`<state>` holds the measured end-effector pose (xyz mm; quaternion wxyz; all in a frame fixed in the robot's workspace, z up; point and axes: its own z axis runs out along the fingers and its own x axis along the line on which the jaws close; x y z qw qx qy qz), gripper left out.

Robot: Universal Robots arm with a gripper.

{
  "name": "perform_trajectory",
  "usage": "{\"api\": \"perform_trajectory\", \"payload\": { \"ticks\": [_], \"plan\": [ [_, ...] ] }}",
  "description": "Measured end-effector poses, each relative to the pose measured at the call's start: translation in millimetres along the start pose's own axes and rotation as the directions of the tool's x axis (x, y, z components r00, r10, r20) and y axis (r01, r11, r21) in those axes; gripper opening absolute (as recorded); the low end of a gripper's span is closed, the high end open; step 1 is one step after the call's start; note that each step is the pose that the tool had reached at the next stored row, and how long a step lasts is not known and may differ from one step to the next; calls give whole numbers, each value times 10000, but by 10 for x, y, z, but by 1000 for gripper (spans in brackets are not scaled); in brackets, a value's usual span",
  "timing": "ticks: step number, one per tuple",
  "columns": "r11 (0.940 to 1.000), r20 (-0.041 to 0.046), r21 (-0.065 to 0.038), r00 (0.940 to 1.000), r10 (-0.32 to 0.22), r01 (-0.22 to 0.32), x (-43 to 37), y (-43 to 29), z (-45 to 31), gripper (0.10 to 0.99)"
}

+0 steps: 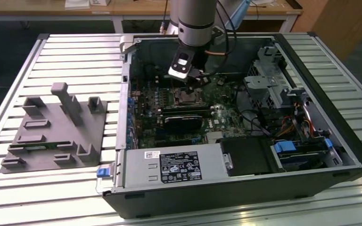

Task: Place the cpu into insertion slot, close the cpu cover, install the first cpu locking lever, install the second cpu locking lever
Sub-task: 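Close the cpu cover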

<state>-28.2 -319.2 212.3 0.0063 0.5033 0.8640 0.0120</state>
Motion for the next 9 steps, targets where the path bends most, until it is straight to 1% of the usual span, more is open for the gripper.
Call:
{"api": "perform_trajectory", "payload": {
  "ticks": [2,4,7,9],
  "plan": [
    [9994,-10,0,9994,-357,357,0,0,0,106],
    [9975,-19,0,9974,-713,713,0,0,0,106],
    [9920,-34,-1,9920,-1261,1261,0,0,0,106],
    [9869,-44,-2,9869,-1610,1610,0,0,0,106]
  ]
}}
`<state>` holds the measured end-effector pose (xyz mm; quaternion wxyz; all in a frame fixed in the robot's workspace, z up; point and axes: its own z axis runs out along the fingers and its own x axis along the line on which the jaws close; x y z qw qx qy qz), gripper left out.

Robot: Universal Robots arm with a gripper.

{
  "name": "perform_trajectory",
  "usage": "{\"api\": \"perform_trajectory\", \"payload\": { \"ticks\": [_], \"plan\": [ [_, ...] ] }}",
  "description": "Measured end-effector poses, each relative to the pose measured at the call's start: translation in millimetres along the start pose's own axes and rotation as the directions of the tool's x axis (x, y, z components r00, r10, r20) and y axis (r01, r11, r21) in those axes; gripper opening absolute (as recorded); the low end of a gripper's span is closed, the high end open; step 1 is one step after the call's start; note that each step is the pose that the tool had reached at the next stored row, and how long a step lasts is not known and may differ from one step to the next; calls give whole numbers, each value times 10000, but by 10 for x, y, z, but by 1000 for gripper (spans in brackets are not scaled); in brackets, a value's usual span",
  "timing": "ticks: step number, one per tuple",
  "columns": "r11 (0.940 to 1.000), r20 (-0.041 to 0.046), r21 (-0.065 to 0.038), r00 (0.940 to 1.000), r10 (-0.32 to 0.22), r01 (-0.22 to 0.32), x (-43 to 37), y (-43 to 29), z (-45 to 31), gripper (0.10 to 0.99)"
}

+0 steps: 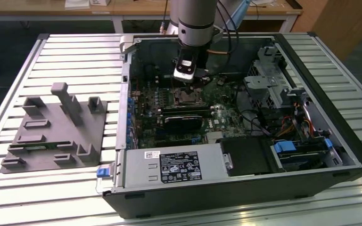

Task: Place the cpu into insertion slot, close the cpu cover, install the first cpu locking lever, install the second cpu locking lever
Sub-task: 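Close the cpu cover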

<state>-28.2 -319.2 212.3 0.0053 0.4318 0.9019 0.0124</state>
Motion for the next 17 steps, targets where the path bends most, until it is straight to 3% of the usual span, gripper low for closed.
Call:
{"api": "perform_trajectory", "payload": {
  "ticks": [4,9,13,17],
  "plan": [
    [9975,-19,0,9975,-708,708,0,0,0,106],
    [9871,-43,-1,9871,-1599,1599,0,0,0,106],
    [9729,-63,-4,9729,-2312,2312,0,0,0,106],
    [9536,-82,-9,9536,-3011,3011,0,0,0,106]
  ]
}}
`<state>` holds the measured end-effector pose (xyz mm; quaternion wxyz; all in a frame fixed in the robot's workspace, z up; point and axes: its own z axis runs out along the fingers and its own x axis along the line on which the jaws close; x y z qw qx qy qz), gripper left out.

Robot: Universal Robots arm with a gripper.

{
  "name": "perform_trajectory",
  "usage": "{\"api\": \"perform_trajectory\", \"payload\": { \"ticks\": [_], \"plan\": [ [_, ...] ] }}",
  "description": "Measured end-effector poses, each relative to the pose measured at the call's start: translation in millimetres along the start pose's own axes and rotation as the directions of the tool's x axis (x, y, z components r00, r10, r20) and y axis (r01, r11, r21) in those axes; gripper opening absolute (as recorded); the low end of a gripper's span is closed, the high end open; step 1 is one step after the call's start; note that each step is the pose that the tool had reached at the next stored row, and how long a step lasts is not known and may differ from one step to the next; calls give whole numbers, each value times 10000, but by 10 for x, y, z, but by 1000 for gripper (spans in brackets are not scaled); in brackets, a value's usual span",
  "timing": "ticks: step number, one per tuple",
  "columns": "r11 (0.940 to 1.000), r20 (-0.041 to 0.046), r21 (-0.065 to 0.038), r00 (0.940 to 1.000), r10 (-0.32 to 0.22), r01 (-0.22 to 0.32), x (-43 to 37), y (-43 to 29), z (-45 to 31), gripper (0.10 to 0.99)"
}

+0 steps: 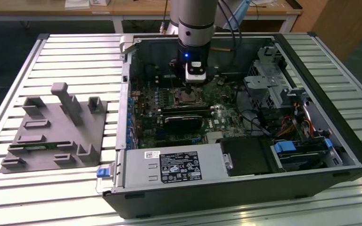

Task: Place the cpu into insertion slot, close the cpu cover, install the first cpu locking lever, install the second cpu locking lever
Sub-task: 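Close the cpu cover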

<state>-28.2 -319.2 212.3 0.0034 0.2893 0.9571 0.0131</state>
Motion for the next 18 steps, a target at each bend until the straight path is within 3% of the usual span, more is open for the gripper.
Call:
{"api": "perform_trajectory", "payload": {
  "ticks": [5,9,13,18],
  "plan": [
    [9960,-24,1,9960,-898,898,0,0,0,106],
    [9866,-44,-1,9866,-1629,1629,0,0,0,106],
    [9724,-63,-5,9724,-2333,2333,0,0,0,106],
    [9470,-88,-10,9470,-3212,3212,0,0,0,106]
  ]
}}
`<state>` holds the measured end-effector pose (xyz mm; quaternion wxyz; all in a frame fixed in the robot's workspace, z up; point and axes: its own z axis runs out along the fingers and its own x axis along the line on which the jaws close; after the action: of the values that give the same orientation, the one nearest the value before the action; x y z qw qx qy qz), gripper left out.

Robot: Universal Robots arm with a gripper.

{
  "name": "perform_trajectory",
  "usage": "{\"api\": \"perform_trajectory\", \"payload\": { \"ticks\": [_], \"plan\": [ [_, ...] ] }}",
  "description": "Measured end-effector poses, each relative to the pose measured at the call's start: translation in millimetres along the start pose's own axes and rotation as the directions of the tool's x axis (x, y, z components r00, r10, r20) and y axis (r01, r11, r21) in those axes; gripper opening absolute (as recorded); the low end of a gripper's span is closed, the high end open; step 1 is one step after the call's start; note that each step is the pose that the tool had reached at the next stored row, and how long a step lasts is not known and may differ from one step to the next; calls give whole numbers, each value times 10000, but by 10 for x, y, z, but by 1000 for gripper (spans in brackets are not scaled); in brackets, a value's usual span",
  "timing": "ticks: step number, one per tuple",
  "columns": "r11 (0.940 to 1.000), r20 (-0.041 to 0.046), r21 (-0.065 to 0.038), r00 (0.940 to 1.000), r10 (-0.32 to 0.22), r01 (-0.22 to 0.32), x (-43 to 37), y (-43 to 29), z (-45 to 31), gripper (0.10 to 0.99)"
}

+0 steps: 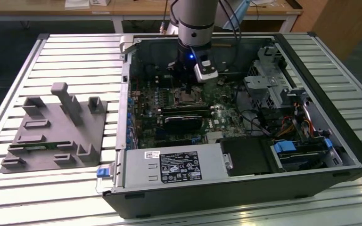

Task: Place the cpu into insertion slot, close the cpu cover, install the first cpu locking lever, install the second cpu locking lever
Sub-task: 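Close the cpu cover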

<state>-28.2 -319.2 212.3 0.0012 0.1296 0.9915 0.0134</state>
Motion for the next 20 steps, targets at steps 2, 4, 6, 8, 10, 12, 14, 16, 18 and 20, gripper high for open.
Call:
{"api": "perform_trajectory", "payload": {
  "ticks": [2,4,6,8,10,12,14,16,18,20],
  "plan": [
    [9994,-9,0,9994,-353,353,0,0,0,106],
    [9985,-15,1,9985,-552,552,0,0,0,106],
    [9979,-17,0,9979,-642,642,0,0,0,106],
    [9975,-2,-7,9975,-708,708,1,-1,3,106],
    [9972,85,-19,9972,-749,749,12,-7,6,106],
    [9969,190,-40,9968,-781,781,25,-13,11,106],
    [9967,224,-46,9964,-815,816,34,-16,11,106],
    [9965,230,-48,9962,-838,839,40,-18,12,106],
    [9963,233,-50,9961,-855,857,45,-20,12,106],
    [9962,235,-50,9960,-865,866,58,-25,14,106]
  ]
}}
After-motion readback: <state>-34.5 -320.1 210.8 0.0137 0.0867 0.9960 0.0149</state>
